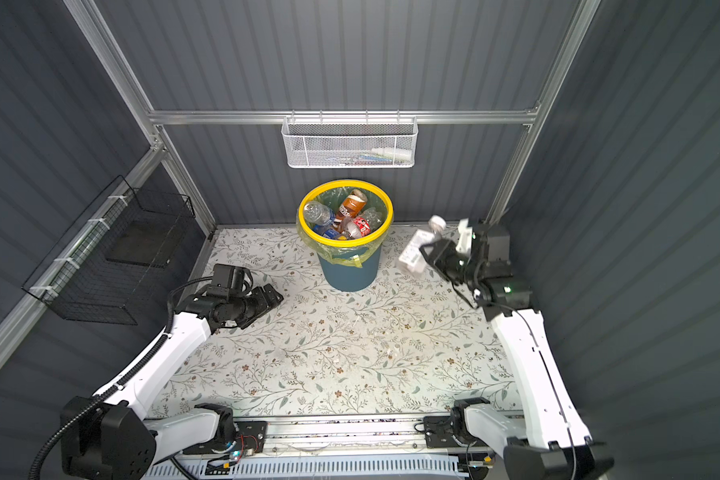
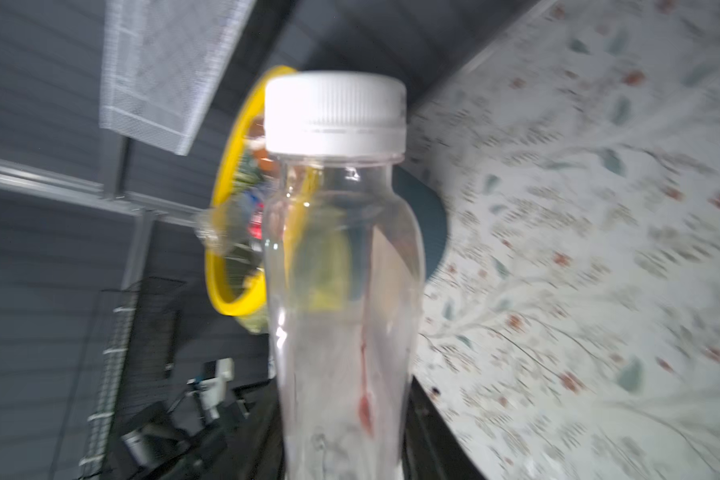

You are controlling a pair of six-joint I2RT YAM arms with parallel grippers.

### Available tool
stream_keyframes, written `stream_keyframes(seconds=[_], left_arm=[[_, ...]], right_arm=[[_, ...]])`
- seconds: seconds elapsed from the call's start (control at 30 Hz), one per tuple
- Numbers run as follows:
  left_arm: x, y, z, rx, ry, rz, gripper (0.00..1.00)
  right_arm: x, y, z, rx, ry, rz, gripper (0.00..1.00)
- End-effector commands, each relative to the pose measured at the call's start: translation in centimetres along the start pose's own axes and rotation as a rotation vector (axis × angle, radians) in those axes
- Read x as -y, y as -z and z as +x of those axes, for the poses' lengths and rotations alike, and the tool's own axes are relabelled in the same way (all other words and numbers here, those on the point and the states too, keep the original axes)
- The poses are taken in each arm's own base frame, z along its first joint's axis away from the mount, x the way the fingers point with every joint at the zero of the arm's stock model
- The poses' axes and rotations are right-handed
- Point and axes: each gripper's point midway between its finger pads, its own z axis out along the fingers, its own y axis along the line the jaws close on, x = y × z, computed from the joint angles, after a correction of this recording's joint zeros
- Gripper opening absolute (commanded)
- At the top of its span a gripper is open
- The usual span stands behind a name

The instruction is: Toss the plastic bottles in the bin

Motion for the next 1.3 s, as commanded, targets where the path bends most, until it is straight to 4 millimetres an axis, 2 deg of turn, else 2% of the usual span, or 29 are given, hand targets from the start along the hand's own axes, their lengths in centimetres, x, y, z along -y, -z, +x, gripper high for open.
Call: stream_keyframes(seconds=[0.0,0.03,0.07,0.13,0.2,0.3,0.37,0.5,0.6,0.67,0.8,0.93,1.0,1.17,1.27], left_arm=[[1.7,1.1,-0.9,0.015,0.005,0.059,0.9],[2.0,1.3,-1.1,0.016,0.006,0.067,0.9],[2.2,1.5,-1.2,0.018,0.006,0.073,0.9],[2.5,2.0,-1.4,0.025,0.005,0.081,0.9],[2.5,2.5,-1.5,0.036,0.006,0.085,0.91],[2.1,2.9,-1.6,0.048,0.013,0.084,0.92],[1.5,2.9,-1.5,0.044,0.023,0.076,0.92],[0.5,2.3,-1.5,0.044,0.033,0.065,0.93],[0.2,1.5,-1.5,0.033,0.044,0.065,0.92],[0.1,0.9,-1.6,0.029,0.047,0.062,0.93],[-0.7,0.1,-2.8,0.072,0.049,0.044,0.93],[-3.0,-0.4,-5.4,0.185,0.061,-0.014,0.93],[-4.3,-0.3,-6.6,0.25,0.06,-0.065,0.93],[-7.6,1.1,-9.3,0.446,0.041,-0.245,0.96],[-9.6,2.2,-10.2,0.569,0.033,-0.34,0.98]], right_arm=[[-5.1,-4.6,-1.3,-0.087,0.037,-0.107,0.46],[-6.2,-5.9,-1.9,-0.109,0.038,-0.119,0.49],[-6.3,-7.6,-2.2,-0.147,0.014,-0.12,0.55],[-5.4,-8.9,-2.7,-0.154,-0.001,-0.07,0.71],[-4.6,-8.1,-3.1,-0.115,0.0,-0.043,0.8],[-2.7,-5.1,-3.2,-0.058,-0.019,-0.022,0.85],[0.0,-2.7,-2.5,-0.031,-0.038,0.026,0.84],[7.3,-0.1,0.7,-0.031,-0.109,0.146,0.83],[11.9,0.5,3.6,-0.065,-0.163,0.208,0.81],[14.2,1.4,5.2,-0.065,-0.181,0.242,0.81],[19.0,1.8,6.8,-0.032,-0.196,0.323,0.8],[22.9,2.1,6.2,0.059,-0.143,0.401,0.79],[24.4,2.4,5.3,0.129,-0.073,0.452,0.83],[26.0,2.9,2.7,0.358,0.156,0.475,0.88],[26.8,3.2,1.7,0.479,0.305,0.487,0.91]])
